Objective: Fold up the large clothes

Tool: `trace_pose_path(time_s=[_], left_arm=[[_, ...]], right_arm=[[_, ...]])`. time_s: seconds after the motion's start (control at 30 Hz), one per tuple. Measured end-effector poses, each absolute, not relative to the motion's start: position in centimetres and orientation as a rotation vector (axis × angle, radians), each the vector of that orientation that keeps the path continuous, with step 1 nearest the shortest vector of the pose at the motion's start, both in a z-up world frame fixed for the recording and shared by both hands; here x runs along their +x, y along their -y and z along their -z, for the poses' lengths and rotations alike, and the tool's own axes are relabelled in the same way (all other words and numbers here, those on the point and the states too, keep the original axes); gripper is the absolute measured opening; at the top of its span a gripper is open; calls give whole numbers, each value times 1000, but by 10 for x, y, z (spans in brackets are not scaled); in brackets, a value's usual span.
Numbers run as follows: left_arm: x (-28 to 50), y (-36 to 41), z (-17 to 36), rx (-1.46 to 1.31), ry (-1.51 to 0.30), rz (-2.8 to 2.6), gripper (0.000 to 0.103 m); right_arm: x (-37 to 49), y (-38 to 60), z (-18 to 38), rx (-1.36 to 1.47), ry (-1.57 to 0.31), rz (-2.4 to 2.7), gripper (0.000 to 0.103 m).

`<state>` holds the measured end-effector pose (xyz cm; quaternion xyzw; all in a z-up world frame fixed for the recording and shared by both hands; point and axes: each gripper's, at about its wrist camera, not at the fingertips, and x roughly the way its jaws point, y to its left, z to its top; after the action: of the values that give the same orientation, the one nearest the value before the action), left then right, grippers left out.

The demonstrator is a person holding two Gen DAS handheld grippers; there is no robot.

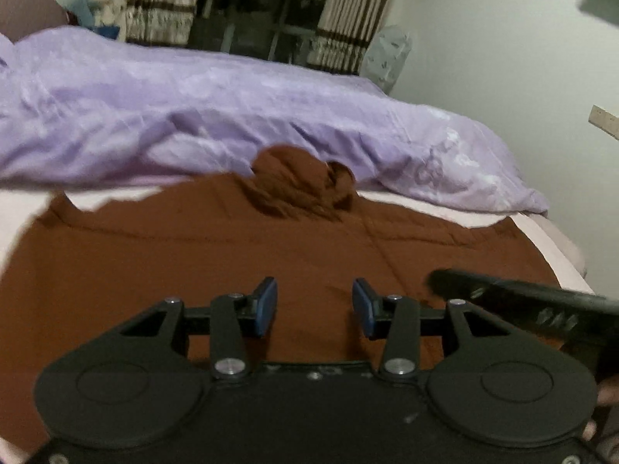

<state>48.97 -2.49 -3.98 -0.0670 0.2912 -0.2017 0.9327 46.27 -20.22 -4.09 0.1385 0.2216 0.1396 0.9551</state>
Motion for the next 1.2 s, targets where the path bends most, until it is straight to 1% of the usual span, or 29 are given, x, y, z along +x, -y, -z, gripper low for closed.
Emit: trace_pose_path(time_s=[0.07, 0.17, 0.23, 0.4, 0.5, 0.53, 0.6, 0.67, 0.8, 0.93, 0.97, 1.0, 1.07, 1.2], left_arm=[[497, 27, 54, -117, -618, 379, 44], [505, 15, 68, -142, -631, 359, 44], [506, 2, 68, -178, -626, 362, 44], [512, -40, 63, -142, -606, 238, 44], [522, -74, 67, -217, -619, 174, 44], [525, -81, 68, -240, -620, 167, 44], [529, -92, 74, -271, -616, 165, 44], [531, -95, 83, -300, -607, 157, 44], [532, -81, 84, -193, -585, 136, 44], [524, -86, 71, -192, -610, 149, 44], [517, -89, 64, -201, -614, 159, 44], [508, -90, 59, -203, -610, 172, 44], [488, -94, 49, -193, -593, 183, 45], [438, -102, 41, -187, -563, 184, 46]], right_arm=[[468, 195, 50, 261, -468, -264, 29], [473, 204, 59, 254, -478, -223, 23], [473, 217, 60, 254, -477, -195, 23], [473, 275, 64, 248, -469, -15, 23], [474, 308, 68, 234, -464, 91, 23], [475, 314, 70, 225, -468, 105, 22], [477, 328, 78, 238, -483, 115, 11], [477, 329, 85, 258, -477, 110, 9], [476, 326, 88, 207, -472, 113, 9], [471, 337, 77, 278, -491, 99, 10], [466, 338, 71, 293, -490, 105, 13], [462, 339, 67, 296, -481, 111, 20], [442, 337, 59, 280, -451, 120, 26], [403, 338, 54, 271, -421, 112, 26]])
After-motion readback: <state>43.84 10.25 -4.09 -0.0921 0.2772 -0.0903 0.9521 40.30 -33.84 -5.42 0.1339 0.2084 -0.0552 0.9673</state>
